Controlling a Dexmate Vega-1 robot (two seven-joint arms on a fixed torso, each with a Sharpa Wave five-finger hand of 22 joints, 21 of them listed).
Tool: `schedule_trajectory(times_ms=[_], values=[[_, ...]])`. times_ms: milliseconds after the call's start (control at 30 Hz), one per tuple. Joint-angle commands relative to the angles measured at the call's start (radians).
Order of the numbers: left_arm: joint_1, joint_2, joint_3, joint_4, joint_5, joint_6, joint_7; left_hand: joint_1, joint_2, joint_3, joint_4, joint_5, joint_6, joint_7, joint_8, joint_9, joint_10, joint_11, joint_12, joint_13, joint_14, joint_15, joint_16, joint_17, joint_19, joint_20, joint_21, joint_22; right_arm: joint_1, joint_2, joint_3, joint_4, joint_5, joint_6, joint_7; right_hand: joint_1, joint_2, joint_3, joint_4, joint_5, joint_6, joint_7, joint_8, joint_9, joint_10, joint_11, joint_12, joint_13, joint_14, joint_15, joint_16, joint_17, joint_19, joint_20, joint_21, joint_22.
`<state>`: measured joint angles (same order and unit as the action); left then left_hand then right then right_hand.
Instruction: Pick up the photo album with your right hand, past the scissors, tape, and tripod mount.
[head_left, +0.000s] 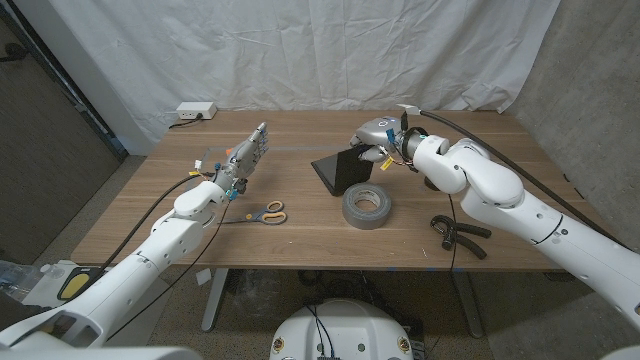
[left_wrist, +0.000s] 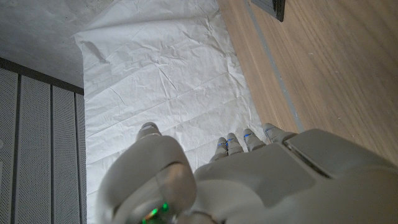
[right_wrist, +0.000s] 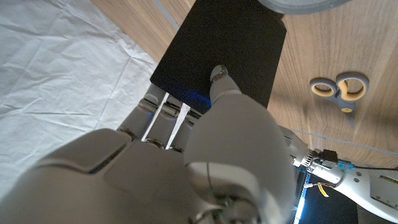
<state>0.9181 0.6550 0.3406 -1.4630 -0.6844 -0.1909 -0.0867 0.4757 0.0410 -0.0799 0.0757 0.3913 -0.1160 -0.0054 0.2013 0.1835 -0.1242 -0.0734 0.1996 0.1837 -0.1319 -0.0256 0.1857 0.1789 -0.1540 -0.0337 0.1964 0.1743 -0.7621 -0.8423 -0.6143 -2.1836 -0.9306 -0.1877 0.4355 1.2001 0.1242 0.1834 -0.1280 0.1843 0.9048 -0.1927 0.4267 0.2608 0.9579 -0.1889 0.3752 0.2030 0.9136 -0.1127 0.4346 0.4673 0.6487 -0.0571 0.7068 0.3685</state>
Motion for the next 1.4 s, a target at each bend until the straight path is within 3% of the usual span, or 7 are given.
schedule_trajectory(times_ms=[33, 733, 1133, 1400], values=[[-0.006, -0.002, 0.004, 0.001, 0.001, 0.001, -0.007, 0.013, -0.001, -0.01, -0.002, -0.003, 0.003, -0.002, -0.003, 0.006, -0.005, 0.003, 0.001, 0.003, -0.005, 0.001, 0.002, 0.004, -0.009, -0.074, 0.002, 0.005, -0.008, -0.005, 0.017, -0.026, 0.003, -0.021, 0.01, 0.0, 0.018, -0.007, 0.0, 0.003, 0.021, 0.0, 0.002, 0.001, 0.016, -0.001, -0.001, 0.006, 0.032, -0.127, -0.001, 0.007, -0.001, -0.145, 0.017, 0.003], [0.02, 0.001, -0.017, -0.023, -0.01, -0.037, -0.009, 0.015, 0.001, -0.014, -0.002, -0.004, 0.004, -0.001, -0.002, 0.006, -0.004, 0.004, 0.001, 0.003, -0.004, 0.001, 0.002, 0.004, -0.008, -0.073, 0.002, 0.005, 0.026, 0.006, 0.028, -0.07, -0.024, -0.055, 0.074, -0.003, 0.022, -0.013, 0.003, 0.002, 0.034, -0.002, -0.003, 0.005, 0.031, -0.001, -0.008, 0.009, 0.047, -0.127, -0.006, 0.016, -0.008, -0.145, 0.053, 0.006], [0.008, -0.01, -0.01, -0.009, -0.008, -0.044, -0.018, 0.016, 0.002, -0.016, -0.002, -0.004, 0.007, 0.0, -0.002, 0.006, -0.004, 0.003, 0.001, 0.003, -0.005, 0.001, 0.001, 0.004, -0.008, -0.073, 0.002, 0.005, 0.02, 0.004, 0.049, -0.092, -0.041, -0.087, 0.089, -0.005, 0.025, -0.016, 0.006, 0.002, 0.038, -0.001, -0.008, 0.008, 0.038, -0.001, -0.014, 0.012, 0.056, -0.127, -0.011, 0.022, -0.014, -0.145, 0.082, 0.008], [0.025, 0.002, -0.015, -0.041, 0.001, -0.039, 0.005, 0.018, 0.003, -0.017, -0.002, -0.004, 0.005, 0.0, -0.003, 0.006, -0.005, 0.004, 0.001, 0.003, -0.006, 0.003, 0.001, 0.004, -0.008, -0.074, 0.002, 0.005, 0.013, 0.001, 0.06, -0.106, -0.045, -0.097, 0.093, -0.007, 0.026, -0.017, 0.007, 0.002, 0.038, -0.002, -0.008, 0.013, 0.041, -0.001, -0.015, 0.015, 0.061, -0.127, -0.013, 0.025, -0.017, -0.145, 0.094, 0.009]])
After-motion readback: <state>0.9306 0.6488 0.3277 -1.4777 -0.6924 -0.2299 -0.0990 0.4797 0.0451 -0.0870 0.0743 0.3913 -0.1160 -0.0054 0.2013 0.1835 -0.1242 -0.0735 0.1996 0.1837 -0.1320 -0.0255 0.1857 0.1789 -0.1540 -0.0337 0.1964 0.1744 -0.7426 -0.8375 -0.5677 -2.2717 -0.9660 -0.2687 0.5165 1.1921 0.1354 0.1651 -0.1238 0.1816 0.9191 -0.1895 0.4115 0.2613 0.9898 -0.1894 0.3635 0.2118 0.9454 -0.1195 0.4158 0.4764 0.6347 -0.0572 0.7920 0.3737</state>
